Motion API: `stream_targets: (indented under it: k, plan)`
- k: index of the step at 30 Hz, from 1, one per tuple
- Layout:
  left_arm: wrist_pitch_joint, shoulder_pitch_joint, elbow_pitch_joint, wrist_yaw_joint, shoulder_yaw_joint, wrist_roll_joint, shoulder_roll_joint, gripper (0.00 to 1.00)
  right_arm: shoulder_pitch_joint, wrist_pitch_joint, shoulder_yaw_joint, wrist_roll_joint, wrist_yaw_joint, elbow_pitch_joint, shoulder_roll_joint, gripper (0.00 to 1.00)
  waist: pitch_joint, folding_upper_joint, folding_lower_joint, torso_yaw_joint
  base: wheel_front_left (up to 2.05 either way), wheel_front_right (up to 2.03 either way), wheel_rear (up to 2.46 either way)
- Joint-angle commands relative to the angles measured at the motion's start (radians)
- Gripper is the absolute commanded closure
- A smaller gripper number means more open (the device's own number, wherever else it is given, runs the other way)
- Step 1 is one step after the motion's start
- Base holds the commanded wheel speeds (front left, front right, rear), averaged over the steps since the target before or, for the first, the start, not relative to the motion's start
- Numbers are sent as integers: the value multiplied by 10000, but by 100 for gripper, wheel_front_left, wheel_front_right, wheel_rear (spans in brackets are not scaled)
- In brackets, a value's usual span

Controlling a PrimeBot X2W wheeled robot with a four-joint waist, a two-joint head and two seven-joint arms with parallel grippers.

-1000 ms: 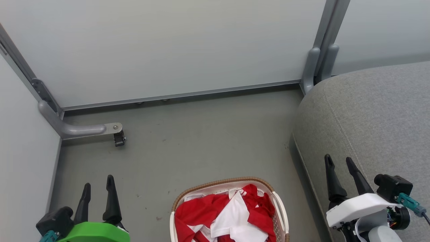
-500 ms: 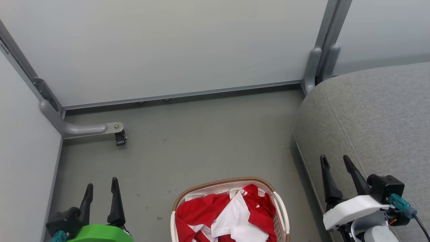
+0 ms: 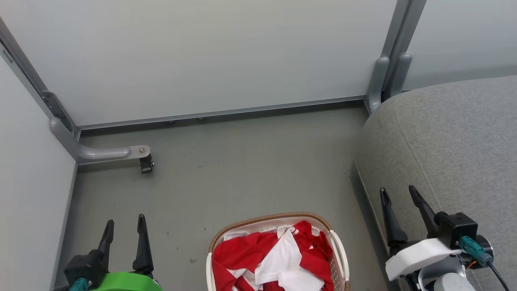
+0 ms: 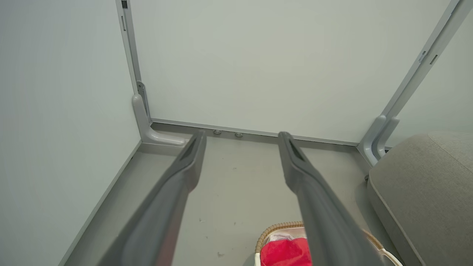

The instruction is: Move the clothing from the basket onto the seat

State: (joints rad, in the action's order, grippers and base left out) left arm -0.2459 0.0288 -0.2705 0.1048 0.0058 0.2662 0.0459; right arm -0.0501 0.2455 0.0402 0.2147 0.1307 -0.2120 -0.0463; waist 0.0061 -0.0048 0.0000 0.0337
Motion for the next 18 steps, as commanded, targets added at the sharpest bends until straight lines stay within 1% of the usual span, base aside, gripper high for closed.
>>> stream_targets:
  k: [1,9,18]
  plan:
    - [-68,115,-20,-26,1,-215,71,0,132,75,23,-206,0,57,-60,0,9,45,0,7,0,0,0]
    - [-226,139,-53,2,-20,-723,75,0,116,216,27,-719,0,91,-67,0,43,48,0,28,0,0,0]
    - [-205,132,-19,47,14,-667,74,0,98,214,4,-623,0,30,-66,0,78,48,0,17,0,0,0]
